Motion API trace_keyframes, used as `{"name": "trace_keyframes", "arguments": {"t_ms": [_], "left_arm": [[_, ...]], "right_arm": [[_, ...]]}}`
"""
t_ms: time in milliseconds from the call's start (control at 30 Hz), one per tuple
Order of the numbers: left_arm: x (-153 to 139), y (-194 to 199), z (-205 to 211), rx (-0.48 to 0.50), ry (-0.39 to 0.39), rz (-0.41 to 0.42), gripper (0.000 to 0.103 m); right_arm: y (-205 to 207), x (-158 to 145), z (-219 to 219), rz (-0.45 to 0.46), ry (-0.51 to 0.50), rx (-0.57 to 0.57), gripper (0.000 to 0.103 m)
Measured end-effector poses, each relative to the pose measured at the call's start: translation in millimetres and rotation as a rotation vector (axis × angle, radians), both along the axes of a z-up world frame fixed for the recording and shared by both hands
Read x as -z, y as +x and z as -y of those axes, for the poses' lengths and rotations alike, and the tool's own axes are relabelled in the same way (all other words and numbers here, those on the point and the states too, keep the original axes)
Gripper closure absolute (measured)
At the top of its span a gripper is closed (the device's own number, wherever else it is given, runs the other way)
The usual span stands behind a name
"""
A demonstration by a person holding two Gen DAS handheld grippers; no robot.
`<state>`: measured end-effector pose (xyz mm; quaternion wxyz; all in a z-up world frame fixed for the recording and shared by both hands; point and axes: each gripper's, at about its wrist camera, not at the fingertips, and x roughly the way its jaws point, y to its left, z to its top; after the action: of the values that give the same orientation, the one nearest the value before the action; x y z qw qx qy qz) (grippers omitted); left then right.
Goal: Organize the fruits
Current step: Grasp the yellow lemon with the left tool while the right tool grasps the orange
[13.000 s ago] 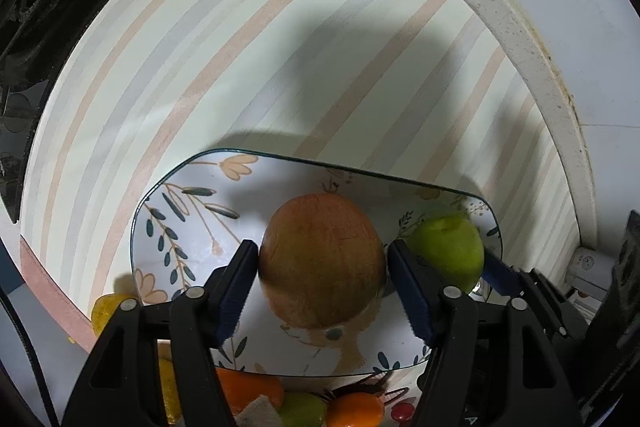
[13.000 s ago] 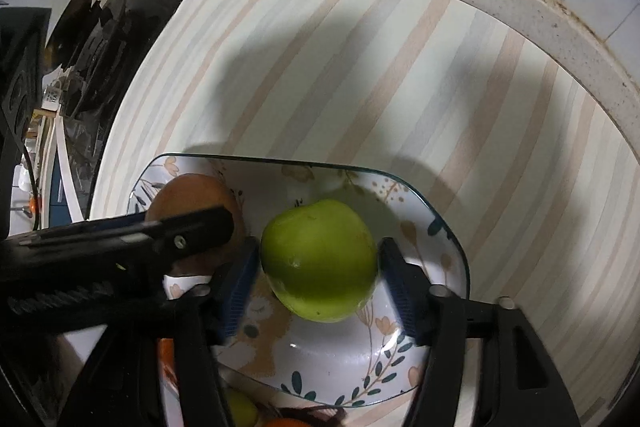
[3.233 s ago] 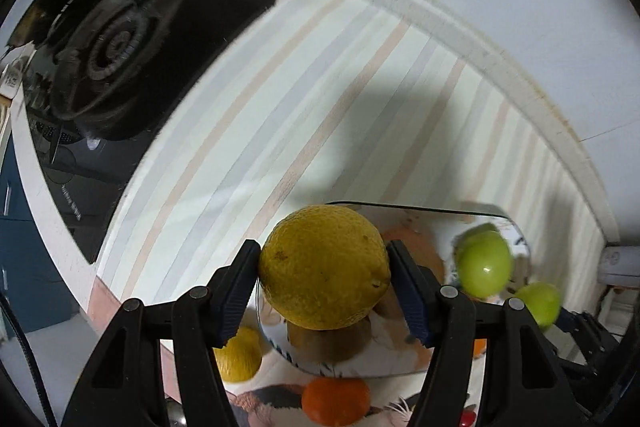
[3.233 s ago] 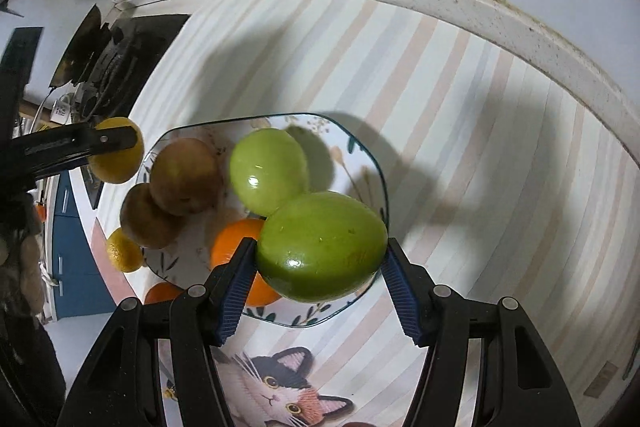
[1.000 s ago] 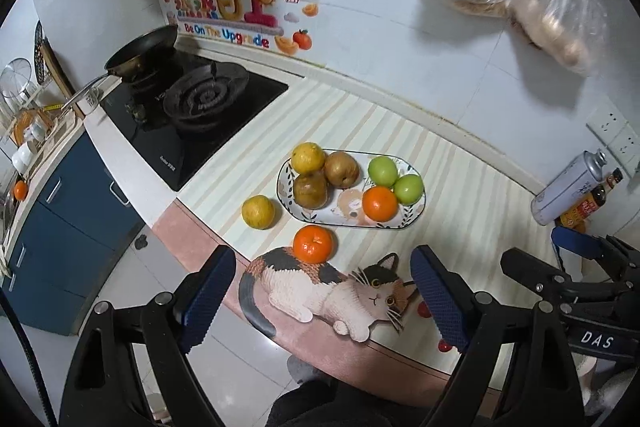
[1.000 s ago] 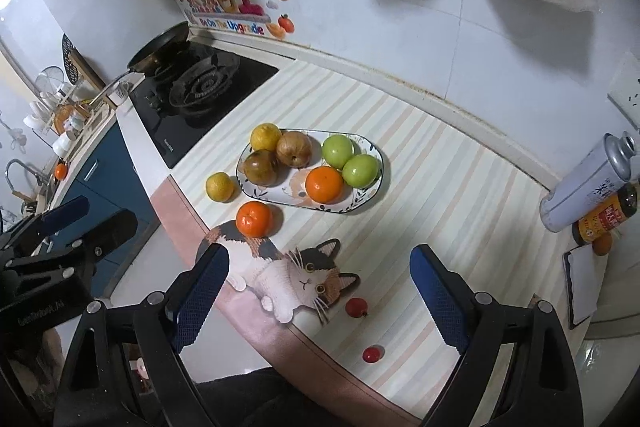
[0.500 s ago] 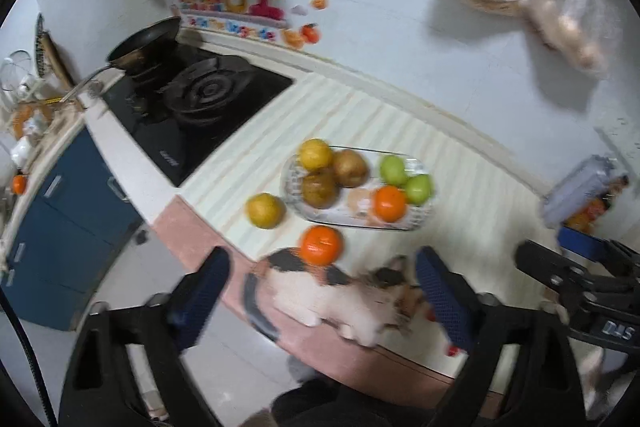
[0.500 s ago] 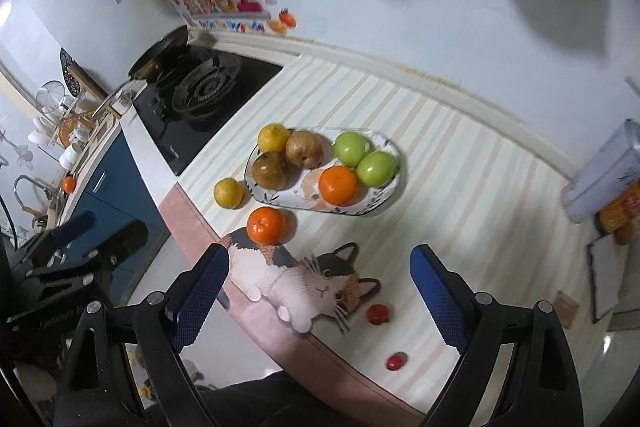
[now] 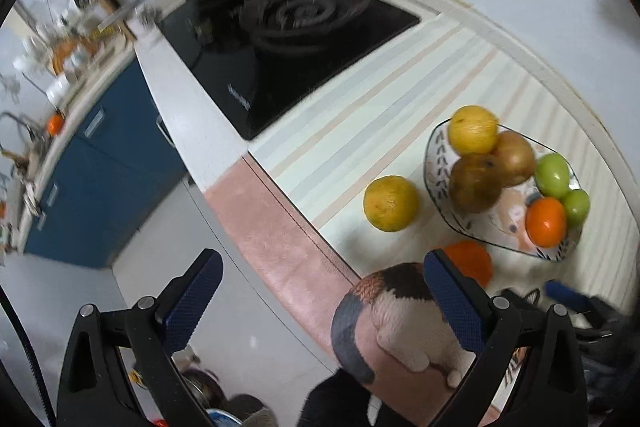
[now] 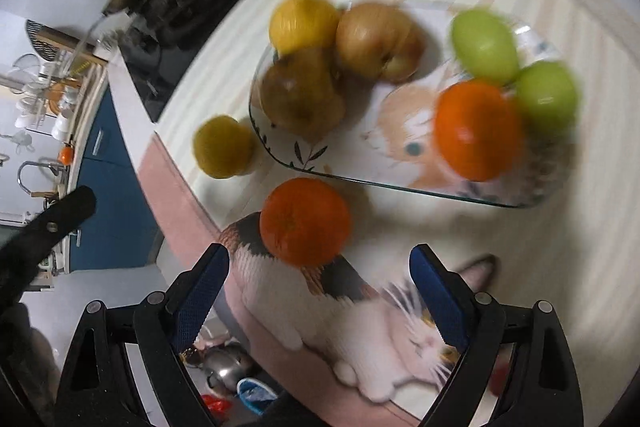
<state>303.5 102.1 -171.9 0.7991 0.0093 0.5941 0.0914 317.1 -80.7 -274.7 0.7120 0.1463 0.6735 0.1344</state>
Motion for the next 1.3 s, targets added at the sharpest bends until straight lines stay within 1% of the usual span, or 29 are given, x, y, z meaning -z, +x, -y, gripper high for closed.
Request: {"name": "trace_keyframes", "arguments": {"t_ms": [67,100,167,200,233,300,400,567,733,767,800,833,867,900,1067,1167,1300], "left_arm": [[17,13,-6,-0.018,-0.029,-0.044,0.0],[24,19,-8,-0.027,-0.046,-0.062,0.0],[40,30,-11,-0.041,-0.082,-0.1,0.0],[46,35,-11,-0.044,-0.097,-0.115,0.0],[52,40,-10,-0.046,-0.108,-0.132,0.0],[63,50,-8,-0.044,-0.128,-0.158,0.0],[79,63,-4,-0.032,-0.142,-0.186,0.0],[100,81,5,-0.005,-0.164,-0.224,0.0],[114,88,20,0.061,-0.195,-0.239,0.001],[115,88,23,0.072,-0.201,-0.235,0.004],[116,88,24,0.08,-0.201,-0.232,0.012],[116,88,27,0.089,-0.202,-0.229,0.031],[118,88,29,0.096,-0.201,-0.231,0.041],[120,87,30,0.096,-0.212,-0.245,0.046],[117,77,35,0.1,-0.191,-0.226,0.047],[112,63,35,0.092,-0.205,-0.219,0.047],[89,42,44,0.106,-0.248,-0.187,0.047]], "right_arm": [[7,16,-13,-0.016,-0.015,-0.012,0.011],[10,27,-20,-0.028,-0.018,-0.022,0.013],[13,39,-28,-0.043,-0.021,-0.031,0.018],[14,45,-34,-0.048,-0.018,-0.039,0.024],[14,48,-37,-0.047,-0.018,-0.044,0.033],[13,50,-41,-0.031,-0.016,-0.046,0.035],[10,50,-40,-0.031,-0.031,-0.052,0.035],[-5,44,-10,-0.051,-0.056,-0.028,0.035],[-18,35,21,-0.06,-0.062,0.021,0.035],[-20,34,25,-0.06,-0.062,0.028,0.035],[-22,32,30,-0.06,-0.063,0.035,0.035],[-23,30,34,-0.055,-0.064,0.042,0.035],[-23,28,35,-0.05,-0.066,0.046,0.035],[-24,26,38,-0.045,-0.069,0.049,0.035],[-35,16,55,-0.033,-0.061,0.068,0.035],[-36,7,68,-0.023,-0.045,0.082,0.035],[-36,-3,82,-0.004,-0.028,0.102,0.035]]}}
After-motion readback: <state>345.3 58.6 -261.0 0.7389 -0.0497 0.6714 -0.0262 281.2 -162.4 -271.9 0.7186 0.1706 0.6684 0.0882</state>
